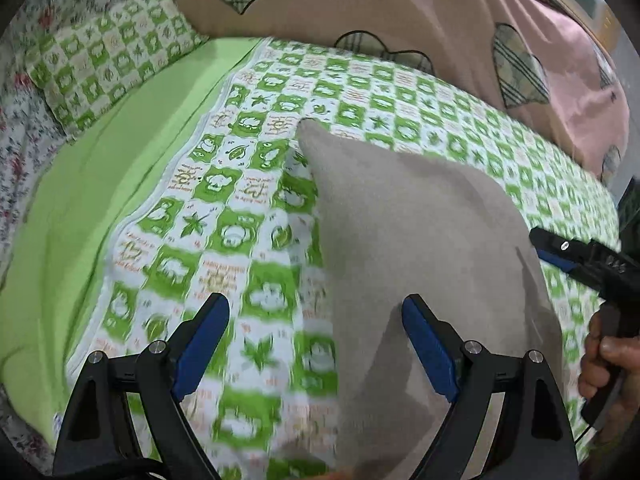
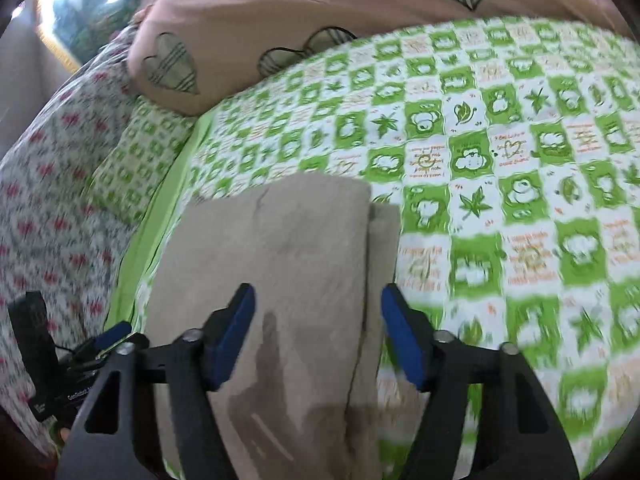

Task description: Fold small clothes

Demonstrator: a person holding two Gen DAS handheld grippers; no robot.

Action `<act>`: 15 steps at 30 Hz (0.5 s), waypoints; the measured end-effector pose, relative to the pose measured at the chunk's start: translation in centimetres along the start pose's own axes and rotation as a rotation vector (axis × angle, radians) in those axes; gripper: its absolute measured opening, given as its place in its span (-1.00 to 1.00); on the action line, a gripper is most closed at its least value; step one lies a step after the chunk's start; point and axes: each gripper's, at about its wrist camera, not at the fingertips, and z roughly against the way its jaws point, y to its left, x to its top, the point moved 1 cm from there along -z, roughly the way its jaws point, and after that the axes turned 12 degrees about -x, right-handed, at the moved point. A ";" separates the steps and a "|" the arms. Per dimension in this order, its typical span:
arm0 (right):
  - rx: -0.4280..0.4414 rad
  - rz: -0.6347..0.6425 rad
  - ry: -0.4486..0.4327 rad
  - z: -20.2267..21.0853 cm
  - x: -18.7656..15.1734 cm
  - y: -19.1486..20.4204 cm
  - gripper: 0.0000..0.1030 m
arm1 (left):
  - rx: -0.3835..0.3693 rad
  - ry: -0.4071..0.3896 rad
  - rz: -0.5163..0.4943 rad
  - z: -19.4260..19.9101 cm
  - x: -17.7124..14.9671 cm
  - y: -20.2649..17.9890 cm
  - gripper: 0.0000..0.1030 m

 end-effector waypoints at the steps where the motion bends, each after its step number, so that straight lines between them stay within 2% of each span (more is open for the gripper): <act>1: 0.007 -0.014 0.010 -0.7 0.4 -0.2 0.09 | -0.021 0.005 0.018 -0.6 0.6 0.5 0.74; 2: 0.016 -0.024 0.020 -1.5 0.8 -0.3 -0.01 | -0.034 0.008 0.029 -1.1 1.0 0.8 0.74; 4: 0.039 -0.031 0.043 -2.8 1.2 -0.2 -0.35 | -0.049 0.009 0.033 -1.8 1.7 1.0 0.74; 5: 0.052 -0.024 0.042 -3.2 1.3 0.1 -0.74 | -0.045 0.015 0.029 -2.4 2.1 0.9 0.74; 10: 0.020 0.047 -0.096 0.6 1.2 1.0 -0.80 | -0.011 0.031 -0.026 -3.9 2.8 -0.2 0.74; 13: -0.053 0.073 -0.045 -1.4 0.8 0.4 -0.80 | 0.009 0.048 -0.061 -5.5 2.4 -0.5 0.75; 15: -0.054 0.057 -0.008 -3.2 0.6 -0.2 -0.78 | -0.001 0.055 -0.058 -5.9 2.3 -0.4 0.75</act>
